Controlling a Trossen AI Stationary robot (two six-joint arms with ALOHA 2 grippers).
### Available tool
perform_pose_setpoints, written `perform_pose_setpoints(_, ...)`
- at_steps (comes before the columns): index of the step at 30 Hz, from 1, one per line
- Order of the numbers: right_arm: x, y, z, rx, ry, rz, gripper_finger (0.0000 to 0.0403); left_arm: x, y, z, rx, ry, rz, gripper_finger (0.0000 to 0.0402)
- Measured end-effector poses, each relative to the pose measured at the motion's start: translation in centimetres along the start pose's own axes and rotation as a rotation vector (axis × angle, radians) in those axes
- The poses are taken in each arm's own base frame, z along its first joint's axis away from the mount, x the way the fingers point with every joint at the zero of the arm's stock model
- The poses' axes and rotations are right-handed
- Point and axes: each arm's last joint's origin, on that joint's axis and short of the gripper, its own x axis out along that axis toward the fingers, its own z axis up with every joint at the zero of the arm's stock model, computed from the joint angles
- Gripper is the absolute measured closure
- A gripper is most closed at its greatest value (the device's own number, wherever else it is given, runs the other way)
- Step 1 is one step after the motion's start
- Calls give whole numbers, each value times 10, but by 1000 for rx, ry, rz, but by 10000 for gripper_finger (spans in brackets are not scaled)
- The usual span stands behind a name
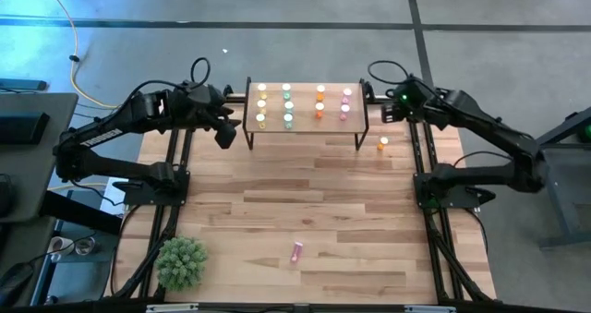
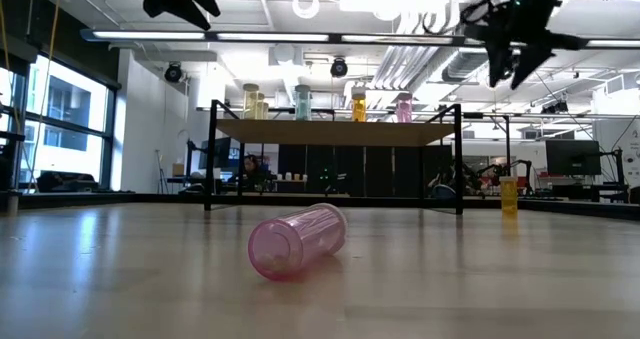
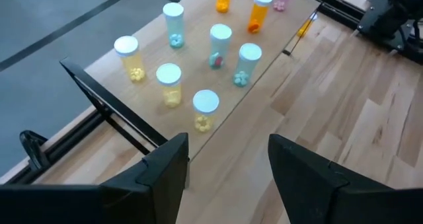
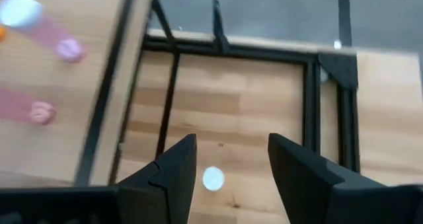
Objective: Pick and place medicine bottles onto shelf by color
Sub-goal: Put the orange pill bottle on the shelf aligned with the other orange pill bottles
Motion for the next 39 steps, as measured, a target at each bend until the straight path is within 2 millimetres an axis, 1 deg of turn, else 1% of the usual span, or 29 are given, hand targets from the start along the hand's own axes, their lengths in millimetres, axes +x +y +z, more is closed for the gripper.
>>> perform_pose_setpoints(7, 16, -10, -16, 116, 79, -6, 224, 0, 0, 0, 23, 1, -1, 206)
perform_pose_setpoints(11, 24, -11, -21, 180, 110, -8, 224, 0, 0, 0, 27, 1, -1, 206)
perform_pose_setpoints(18, 38, -12, -33, 368, 172, -39, 224, 0, -1, 0, 80, 12, -34, 206)
perform_pose_setpoints(27, 56, -12, -48, 541, 256, -33, 224, 0, -1, 0, 199, 2, -44, 206)
perform_pose_setpoints(30, 60, -12, -50, 600, 256, -37, 224, 0, -1, 0, 246, 1, -43, 206)
perform_pose_setpoints(39, 62, -8, -46, 752, 206, -29, 224, 0, -2, 1, 354, -10, -43, 206)
